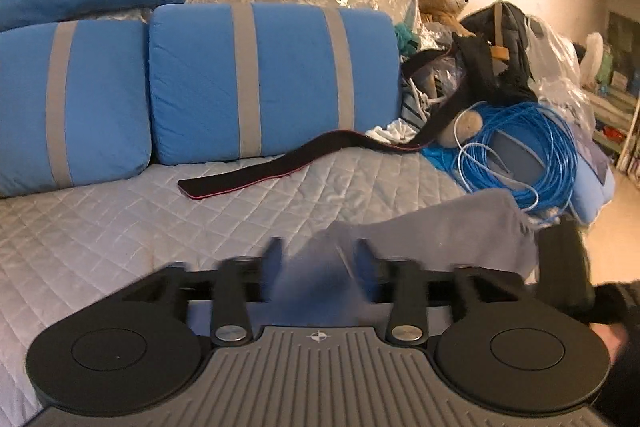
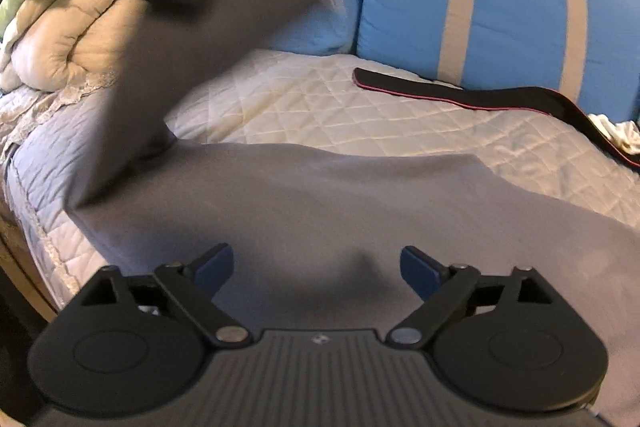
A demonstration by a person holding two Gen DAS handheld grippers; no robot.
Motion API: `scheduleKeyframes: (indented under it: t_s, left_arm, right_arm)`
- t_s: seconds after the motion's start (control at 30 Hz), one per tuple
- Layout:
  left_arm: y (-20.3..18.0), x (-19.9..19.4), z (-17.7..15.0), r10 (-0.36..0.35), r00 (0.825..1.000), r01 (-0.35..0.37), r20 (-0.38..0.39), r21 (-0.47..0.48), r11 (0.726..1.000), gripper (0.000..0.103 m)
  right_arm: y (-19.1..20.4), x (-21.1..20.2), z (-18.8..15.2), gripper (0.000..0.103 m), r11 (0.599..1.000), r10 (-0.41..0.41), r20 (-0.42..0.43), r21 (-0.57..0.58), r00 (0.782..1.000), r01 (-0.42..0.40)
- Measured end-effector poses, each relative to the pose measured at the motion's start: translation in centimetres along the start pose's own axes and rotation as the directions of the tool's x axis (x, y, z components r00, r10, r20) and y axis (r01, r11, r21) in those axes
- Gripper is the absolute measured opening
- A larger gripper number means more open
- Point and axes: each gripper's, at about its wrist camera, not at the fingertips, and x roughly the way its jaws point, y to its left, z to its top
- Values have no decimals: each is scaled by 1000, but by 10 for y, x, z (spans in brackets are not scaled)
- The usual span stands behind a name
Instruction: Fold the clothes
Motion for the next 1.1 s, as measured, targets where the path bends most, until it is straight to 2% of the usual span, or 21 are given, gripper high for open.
scheduleKeyframes:
  t_s: [0.13, 0.23, 0.3, 0.4, 0.47, 0.53, 0.63, 0.7, 0.8, 0.87, 0.9, 1.0, 1.1]
  left_arm:
    - [11, -12, -2, 32, 999, -30, 40, -46, 998, 73]
    - [18, -18, -11, 113, 992, -110, 50, -64, 992, 79]
    - [20, -21, -22, 162, 985, -160, 66, -36, 986, 83]
    - [21, -22, -38, 197, 979, -199, 51, 32, 979, 87]
    - [24, -22, -47, 196, 980, -198, 41, 50, 979, 88]
    - [27, -20, -56, 203, 978, -205, 38, 62, 977, 88]
    - [35, -17, -69, 233, 972, -235, 41, 56, 970, 88]
    - [43, -16, -77, 247, 968, -248, 41, 22, 969, 88]
    - [56, -15, -83, 281, 960, -280, 13, -28, 960, 88]
    - [60, -17, -82, 292, 956, -291, 22, -41, 956, 88]
    - [62, -19, -82, 292, 956, -290, 27, -50, 956, 88]
    - [67, -20, -80, 283, 959, -281, 19, -73, 957, 88]
    - [66, -18, -80, 286, 958, -284, 14, -62, 957, 88]
  right_arm:
    - [0, -13, -3, 103, 998, -36, -13, -60, 999, 36]
    - [1, -25, -4, 103, 990, -50, -4, -132, 999, 49]
    - [3, -35, -4, 103, 979, -64, 28, -193, 998, 68]
    - [14, -46, -9, 103, 925, -92, 99, -360, 991, 122]
    - [28, -43, -18, 103, 845, -128, 146, -502, 981, 185]
    - [41, -38, -30, 103, 732, -161, 196, -634, 967, 251]
    - [55, -21, -46, 103, 575, -201, 233, -759, 952, 307]
    - [61, -11, -55, 102, 486, -214, 234, -817, 948, 311]
    - [69, 2, -65, 102, 376, -215, 226, -879, 950, 294]
    - [73, 9, -72, 102, 306, -213, 236, -905, 948, 294]
    - [75, 14, -77, 102, 262, -218, 262, -912, 940, 315]
    - [81, 23, -83, 99, 179, -234, 319, -914, 918, 363]
    - [85, 30, -91, 90, 94, -233, 344, -923, 910, 373]
